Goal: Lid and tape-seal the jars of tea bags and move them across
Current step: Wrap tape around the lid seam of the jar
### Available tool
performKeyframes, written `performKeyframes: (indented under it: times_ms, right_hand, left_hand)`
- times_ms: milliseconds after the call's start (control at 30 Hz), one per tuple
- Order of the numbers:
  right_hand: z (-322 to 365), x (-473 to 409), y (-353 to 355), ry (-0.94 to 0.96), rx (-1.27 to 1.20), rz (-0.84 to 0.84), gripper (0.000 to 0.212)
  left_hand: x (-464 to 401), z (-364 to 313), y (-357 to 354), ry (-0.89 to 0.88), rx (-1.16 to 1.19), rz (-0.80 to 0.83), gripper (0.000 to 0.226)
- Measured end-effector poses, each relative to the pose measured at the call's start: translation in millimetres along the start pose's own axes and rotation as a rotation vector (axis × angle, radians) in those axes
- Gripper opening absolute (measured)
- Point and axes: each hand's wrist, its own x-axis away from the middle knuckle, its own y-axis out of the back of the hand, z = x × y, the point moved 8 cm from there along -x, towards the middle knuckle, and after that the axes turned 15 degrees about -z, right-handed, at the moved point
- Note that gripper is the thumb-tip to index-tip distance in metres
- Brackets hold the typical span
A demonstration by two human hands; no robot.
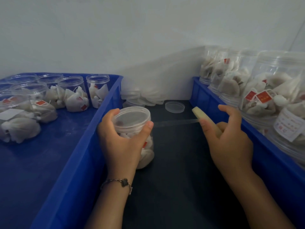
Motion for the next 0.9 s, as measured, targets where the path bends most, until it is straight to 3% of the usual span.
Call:
performKeyframes:
  times_ms: [167,367,533,733,900]
  right_hand:
    - [-5,-3,1,-0.039,0.009,0.019,0.076]
    - [-15,-1,-13,-0.128,0.007,0.142,0.065]
    - [-16,2,-17,-0.207,-0.059,0.176,0.067]
    - [-13,11,-36,-0.255,-0.199,0.352,0.06]
    - [-13,19,-51,-0.229,-0.271,0.468,0.054]
  left_hand:
    - [6,-7,-10,0.197,0.283,0.158,0.076]
    - [17,-2,-27,0.412,0.387,0.448,0.063]
    - [36,-3,-38,0.604,0.516,0.63,0.098]
    - [44,-13,-45,0.643,0.596,0.792,0.11]
    - [54,-7,-46,0.724,0.617,0.891,0.104]
